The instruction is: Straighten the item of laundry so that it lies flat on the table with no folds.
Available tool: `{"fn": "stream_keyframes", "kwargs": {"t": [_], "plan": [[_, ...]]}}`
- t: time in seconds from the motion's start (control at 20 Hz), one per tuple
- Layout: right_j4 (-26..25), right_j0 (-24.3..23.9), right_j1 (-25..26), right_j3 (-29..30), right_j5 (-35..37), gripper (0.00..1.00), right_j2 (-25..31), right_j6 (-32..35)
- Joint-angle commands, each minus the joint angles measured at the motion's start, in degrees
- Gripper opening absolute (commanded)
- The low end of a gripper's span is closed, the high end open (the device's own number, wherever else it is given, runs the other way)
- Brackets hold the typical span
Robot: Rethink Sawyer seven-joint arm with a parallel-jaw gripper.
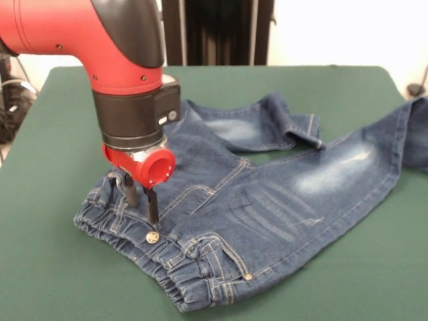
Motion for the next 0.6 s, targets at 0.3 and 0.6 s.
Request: {"fn": "stream_keyframes", "kwargs": {"t": [0.3,0.6], "plan": [[-0.5,-1.9,-1.7,-0.3,9.8,1.00,6.9,-21.3],[-4.3,-0.8,3.4,-4.1,4.7,1.00,6.1,-18.8]]}}
